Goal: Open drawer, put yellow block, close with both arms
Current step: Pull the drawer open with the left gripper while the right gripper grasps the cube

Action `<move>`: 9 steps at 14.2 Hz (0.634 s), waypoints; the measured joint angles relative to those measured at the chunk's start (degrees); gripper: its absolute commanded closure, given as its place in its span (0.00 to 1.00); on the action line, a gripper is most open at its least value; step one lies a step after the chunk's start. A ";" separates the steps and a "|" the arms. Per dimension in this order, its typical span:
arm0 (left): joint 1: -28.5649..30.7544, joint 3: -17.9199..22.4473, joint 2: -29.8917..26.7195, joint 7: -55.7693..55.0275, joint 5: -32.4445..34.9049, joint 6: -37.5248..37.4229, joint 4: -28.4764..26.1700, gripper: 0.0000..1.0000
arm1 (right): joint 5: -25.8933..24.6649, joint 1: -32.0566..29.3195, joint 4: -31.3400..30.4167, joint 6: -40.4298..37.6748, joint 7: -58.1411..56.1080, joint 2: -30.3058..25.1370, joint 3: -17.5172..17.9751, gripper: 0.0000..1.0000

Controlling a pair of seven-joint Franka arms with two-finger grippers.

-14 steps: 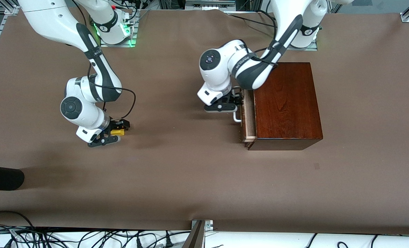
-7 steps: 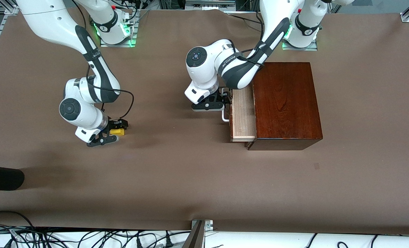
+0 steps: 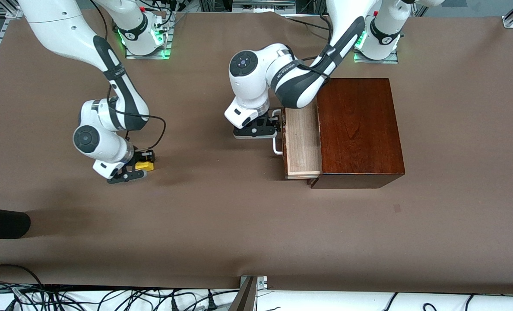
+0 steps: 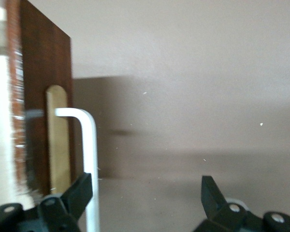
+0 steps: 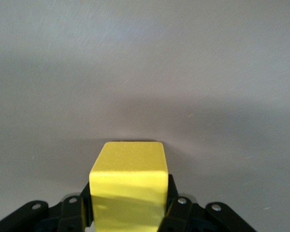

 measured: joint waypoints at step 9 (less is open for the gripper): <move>13.56 0.43 -14.34 15.05 -5.36 -16.20 2.33 0.00 | 0.23 -0.61 18.50 -25.67 -7.07 -3.23 1.44 1.00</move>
